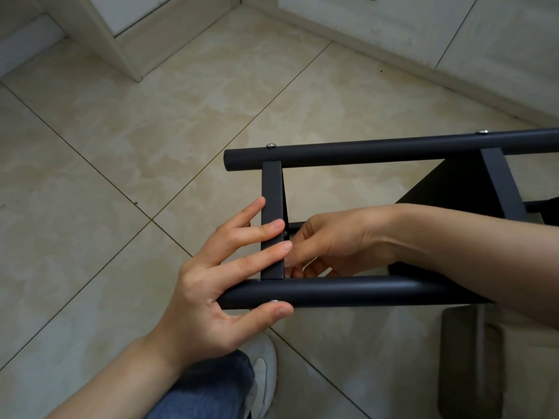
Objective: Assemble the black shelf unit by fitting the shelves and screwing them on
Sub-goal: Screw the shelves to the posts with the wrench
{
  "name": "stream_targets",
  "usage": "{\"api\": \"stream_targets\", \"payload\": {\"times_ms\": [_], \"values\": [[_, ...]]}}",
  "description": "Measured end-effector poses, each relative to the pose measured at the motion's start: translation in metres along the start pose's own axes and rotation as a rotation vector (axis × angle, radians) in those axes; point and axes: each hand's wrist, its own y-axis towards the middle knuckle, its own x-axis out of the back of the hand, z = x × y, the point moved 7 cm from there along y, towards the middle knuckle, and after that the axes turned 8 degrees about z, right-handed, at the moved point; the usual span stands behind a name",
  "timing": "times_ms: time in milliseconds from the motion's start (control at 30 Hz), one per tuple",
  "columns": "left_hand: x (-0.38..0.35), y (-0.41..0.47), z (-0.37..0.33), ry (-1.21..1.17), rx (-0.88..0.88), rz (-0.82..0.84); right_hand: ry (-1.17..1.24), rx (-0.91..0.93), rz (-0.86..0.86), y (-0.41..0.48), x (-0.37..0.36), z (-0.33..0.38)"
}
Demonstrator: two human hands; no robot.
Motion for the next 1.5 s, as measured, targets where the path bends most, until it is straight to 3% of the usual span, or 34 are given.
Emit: {"api": "stream_targets", "payload": {"times_ms": [1500], "values": [[0.0004, -0.0012, -0.0022, -0.003, 0.001, -0.007, -0.055, 0.031, -0.022, -0.0033, -0.0024, 0.0073]]}}
